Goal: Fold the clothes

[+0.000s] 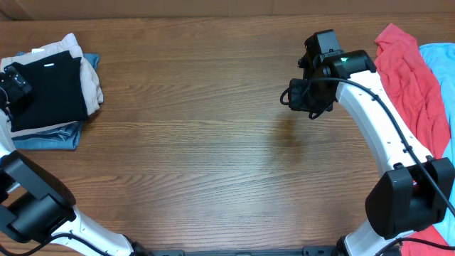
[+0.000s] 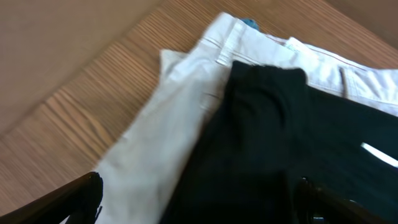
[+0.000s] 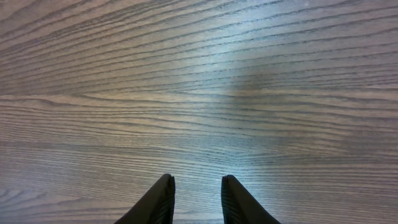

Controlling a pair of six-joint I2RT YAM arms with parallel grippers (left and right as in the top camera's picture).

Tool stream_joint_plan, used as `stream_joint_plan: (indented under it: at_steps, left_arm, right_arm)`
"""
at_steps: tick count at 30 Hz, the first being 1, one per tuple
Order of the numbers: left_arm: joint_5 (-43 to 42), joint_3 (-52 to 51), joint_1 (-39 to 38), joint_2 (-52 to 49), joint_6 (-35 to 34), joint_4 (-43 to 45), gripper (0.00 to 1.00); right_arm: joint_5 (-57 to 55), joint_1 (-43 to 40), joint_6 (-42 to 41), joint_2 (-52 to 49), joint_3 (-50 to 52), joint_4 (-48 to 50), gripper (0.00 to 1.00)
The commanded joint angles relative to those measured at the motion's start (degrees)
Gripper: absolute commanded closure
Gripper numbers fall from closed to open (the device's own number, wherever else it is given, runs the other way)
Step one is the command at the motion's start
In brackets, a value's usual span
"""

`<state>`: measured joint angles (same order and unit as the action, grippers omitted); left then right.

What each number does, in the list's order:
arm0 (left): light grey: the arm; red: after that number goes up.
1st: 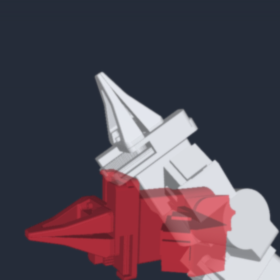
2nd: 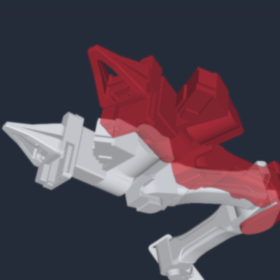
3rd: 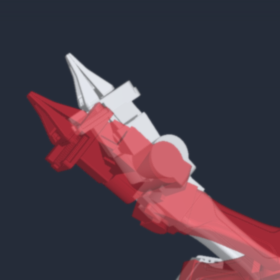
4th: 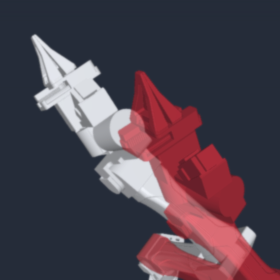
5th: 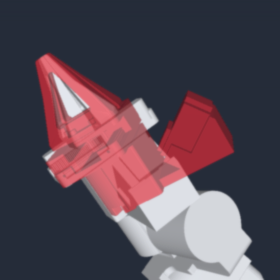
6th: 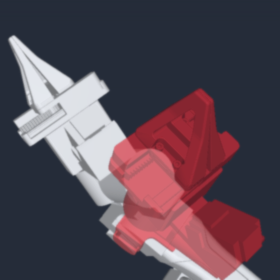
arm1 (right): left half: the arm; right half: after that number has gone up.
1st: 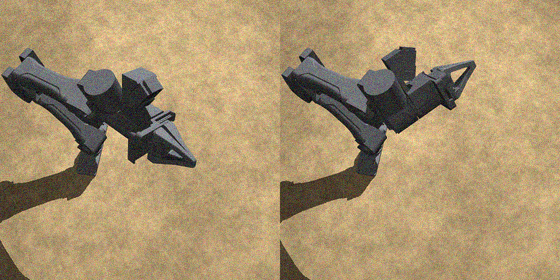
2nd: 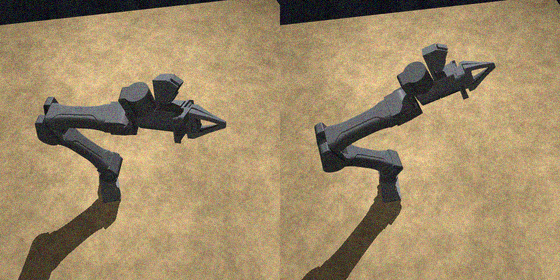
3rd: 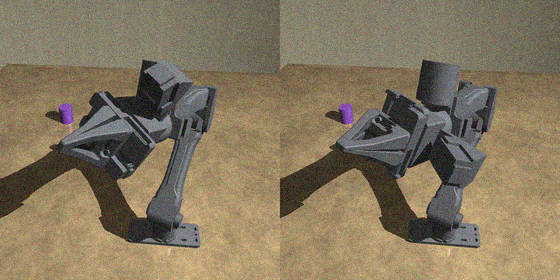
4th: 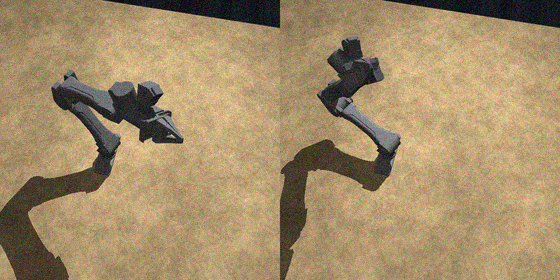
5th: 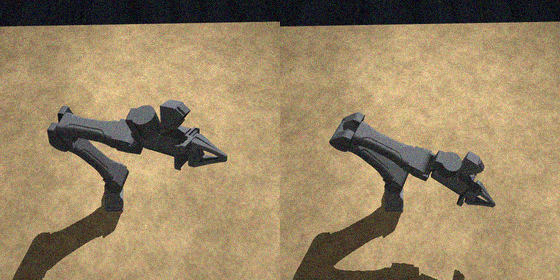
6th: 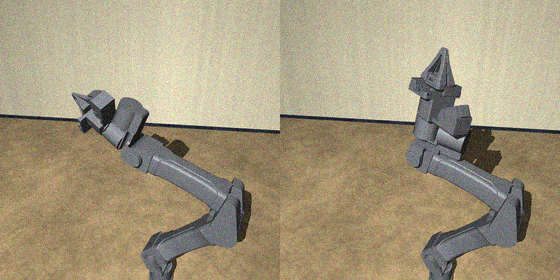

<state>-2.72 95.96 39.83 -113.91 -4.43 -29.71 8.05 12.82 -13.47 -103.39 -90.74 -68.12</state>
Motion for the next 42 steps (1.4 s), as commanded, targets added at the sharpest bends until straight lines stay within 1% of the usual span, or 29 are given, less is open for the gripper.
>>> stream_joint_plan:
  at_steps: [1,2,3,6,7,10,13,14,16,19,21,22,25,29,32,36,39,41,42]
  left_arm:
    - [-6.6,1.4,-1.5,3.3,-1.8,-0.3,0.00]
    - [-7.5,1.4,-2.0,4.6,-1.7,-0.2,0.00]
    - [-8.0,1.4,-2.4,5.9,-1.6,-0.2,0.00]
    - [-9.8,1.4,-4.6,10.8,-0.4,-0.5,0.00]
    - [-10.4,1.4,-5.7,12.4,0.7,-1.0,0.00]
    - [-10.3,1.4,-10.0,16.5,3.4,-3.5,0.00]
    - [-10.2,1.4,-15.4,19.4,5.4,-7.4,0.00]
    - [-10.2,1.4,-17.2,19.9,5.9,-8.7,0.00]
    - [-9.2,1.4,-21.3,20.4,6.0,-11.5,0.00]
    - [-6.1,1.4,-27.8,20.4,6.0,-16.1,0.00]
    - [-1.7,1.4,-32.0,20.3,5.9,-19.3,0.00]
    - [0.4,1.4,-35.1,20.3,6.0,-22.4,0.00]
    - [-0.9,1.4,-38.2,20.3,5.7,-28.3,0.00]
    - [-3.2,1.4,-38.9,20.3,5.5,-37.7,0.00]
    - [-3.0,1.4,-38.2,20.3,1.8,-45.1,0.00]
    - [-2.1,1.3,-38.0,21.0,0.2,-50.7,0.01]
    - [-1.2,0.3,-38.0,24.1,-0.3,-51.8,0.02]
    - [-1.1,-1.7,-38.0,27.5,0.0,-49.8,0.02]
    - [-1.4,-4.1,-38.0,31.1,0.2,-47.2,0.02]
  right_arm:
    - [-0.5,-0.2,0.0,0.5,-0.8,0.3,0.71]
    - [-0.5,-0.2,0.0,0.5,-0.8,0.3,0.70]
    - [-0.5,-0.2,0.0,0.5,-0.8,0.3,0.67]
    - [-0.5,-0.2,0.0,0.5,-0.8,0.3,0.52]
    - [-0.5,-0.2,0.0,0.5,-0.8,0.4,0.42]
    - [-0.5,-0.2,0.0,0.5,-0.8,1.2,0.19]
    - [-0.5,-0.2,0.0,0.5,-0.8,2.6,0.02]
    - [-0.5,-0.2,0.0,0.5,-0.8,3.2,0.00]
    - [-0.5,-0.2,0.2,0.5,-0.8,4.7,0.00]
    - [-0.6,-0.2,3.5,0.5,-0.9,8.2,0.00]
    - [-2.5,-0.2,4.0,0.5,-0.9,11.5,0.00]
    - [-5.0,-0.4,3.9,0.5,-1.2,13.2,0.00]
    - [-5.4,-1.0,3.9,0.6,-2.8,11.7,0.00]
    - [-5.5,-1.4,3.9,2.6,-3.8,7.6,0.00]
    - [-5.5,-1.7,2.8,6.3,-3.8,5.9,0.00]
    - [-5.7,-1.7,0.3,11.5,-3.7,3.6,0.00]
    - [-6.3,-1.7,-2.1,14.8,-3.0,1.4,0.00]
    - [-6.8,-1.6,-3.5,17.3,-1.8,0.6,0.00]
    - [-6.9,-1.6,-3.8,19.7,0.4,1.2,0.00]
